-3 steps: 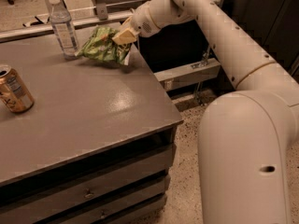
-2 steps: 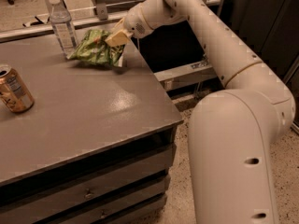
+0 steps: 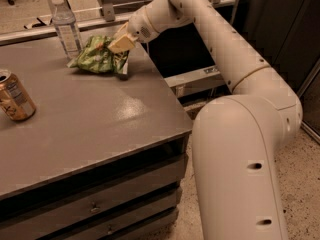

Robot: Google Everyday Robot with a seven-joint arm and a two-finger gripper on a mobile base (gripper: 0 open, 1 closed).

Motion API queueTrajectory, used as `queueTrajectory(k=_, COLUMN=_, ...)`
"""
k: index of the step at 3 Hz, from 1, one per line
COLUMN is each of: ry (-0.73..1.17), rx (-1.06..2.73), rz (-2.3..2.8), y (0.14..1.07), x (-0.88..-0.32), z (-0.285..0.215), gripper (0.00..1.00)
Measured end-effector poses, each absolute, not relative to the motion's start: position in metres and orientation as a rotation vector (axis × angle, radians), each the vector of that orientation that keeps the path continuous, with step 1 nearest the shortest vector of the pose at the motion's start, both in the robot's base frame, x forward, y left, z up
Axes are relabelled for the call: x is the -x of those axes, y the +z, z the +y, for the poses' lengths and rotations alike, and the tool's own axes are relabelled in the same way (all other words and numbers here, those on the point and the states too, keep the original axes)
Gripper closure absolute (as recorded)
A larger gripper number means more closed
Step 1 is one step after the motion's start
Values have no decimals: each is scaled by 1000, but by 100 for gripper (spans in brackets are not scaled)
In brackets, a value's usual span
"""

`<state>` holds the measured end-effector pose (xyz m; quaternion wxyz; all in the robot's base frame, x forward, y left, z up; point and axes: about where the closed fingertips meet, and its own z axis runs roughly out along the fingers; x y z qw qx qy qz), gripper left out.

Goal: Move green jalapeno chip bag near blue plastic bottle

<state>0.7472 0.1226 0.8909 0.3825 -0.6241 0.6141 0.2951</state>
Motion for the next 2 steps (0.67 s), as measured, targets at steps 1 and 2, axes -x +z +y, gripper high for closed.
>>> queueTrajectory(k=1, ry=769, rx=1597, rz=1567, y=887, x=-746, z=124, gripper=36)
queueTrajectory(k=2, ry=781, rx=1598, rz=1565, y=886, x=-745, z=125, gripper=13)
